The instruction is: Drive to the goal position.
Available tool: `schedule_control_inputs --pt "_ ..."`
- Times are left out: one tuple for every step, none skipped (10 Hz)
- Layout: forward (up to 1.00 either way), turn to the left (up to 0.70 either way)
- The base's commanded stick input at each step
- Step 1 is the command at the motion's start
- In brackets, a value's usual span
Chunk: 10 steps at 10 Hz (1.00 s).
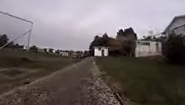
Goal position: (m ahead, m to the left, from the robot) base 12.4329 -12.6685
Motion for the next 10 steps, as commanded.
schedule_control_inputs --pt "0.70 0.00" --pt "0.70 0.00" --pt "0.70 0.00" --pt "0.70 0.00" --pt "0.70 0.00" --pt "0.70 0.00" --pt "0.70 0.00" --pt "0.70 0.00" --pt "0.70 0.00" --pt "0.70 0.00"
